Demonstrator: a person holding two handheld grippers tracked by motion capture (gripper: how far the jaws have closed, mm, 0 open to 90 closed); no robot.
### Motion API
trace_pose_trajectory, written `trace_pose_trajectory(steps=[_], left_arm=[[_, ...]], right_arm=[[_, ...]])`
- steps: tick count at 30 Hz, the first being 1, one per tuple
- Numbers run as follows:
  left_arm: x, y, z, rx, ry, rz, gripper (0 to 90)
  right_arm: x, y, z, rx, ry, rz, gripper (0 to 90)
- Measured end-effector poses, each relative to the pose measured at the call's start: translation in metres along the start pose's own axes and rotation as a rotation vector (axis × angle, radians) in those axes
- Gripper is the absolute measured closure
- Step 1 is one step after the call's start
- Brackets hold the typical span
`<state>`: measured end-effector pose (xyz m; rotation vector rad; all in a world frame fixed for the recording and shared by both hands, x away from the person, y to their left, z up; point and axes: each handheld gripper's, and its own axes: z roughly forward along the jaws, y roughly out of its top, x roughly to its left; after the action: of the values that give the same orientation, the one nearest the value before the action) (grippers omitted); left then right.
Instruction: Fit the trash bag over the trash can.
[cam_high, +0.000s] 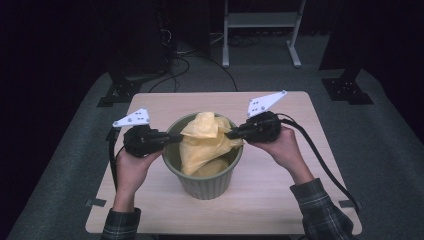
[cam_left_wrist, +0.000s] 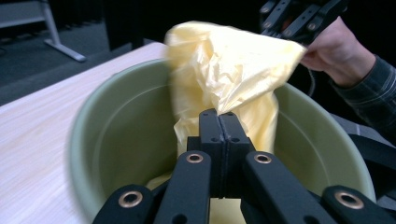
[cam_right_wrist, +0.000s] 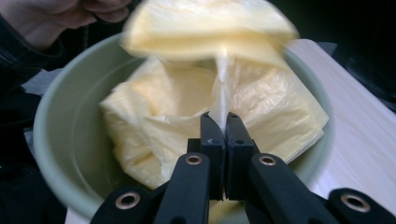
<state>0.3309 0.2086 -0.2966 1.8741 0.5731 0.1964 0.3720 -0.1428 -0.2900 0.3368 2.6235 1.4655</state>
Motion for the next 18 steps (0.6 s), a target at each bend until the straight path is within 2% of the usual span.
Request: trace_pose_trajectory(steps=[4, 8, 11, 14, 18], left_arm=[[0.001, -0.010, -0.019, -0.017, 0.021, -0.006, 89.8], [0.002, -0.020, -0.034, -0.033, 0.052, -0.013, 89.8], [0.004, -0.029, -0.047, -0.048, 0.081, -0.030, 89.8], [0.007, -0.041, -0.059, -0.065, 0.099, -0.049, 89.8], [0.008, -0.055, -0.067, -0.067, 0.113, -0.074, 89.8]], right_arm=[[-0.007, -0.010, -0.022, -0.017, -0.045, 0.014, 88.5], [-0.010, -0.019, -0.037, -0.026, -0.076, 0.022, 88.7], [-0.012, -0.027, -0.046, 0.005, -0.134, 0.014, 89.6], [-0.018, -0.043, -0.058, 0.033, -0.174, 0.047, 89.8], [-0.023, -0.055, -0.060, 0.056, -0.192, 0.064, 89.9]])
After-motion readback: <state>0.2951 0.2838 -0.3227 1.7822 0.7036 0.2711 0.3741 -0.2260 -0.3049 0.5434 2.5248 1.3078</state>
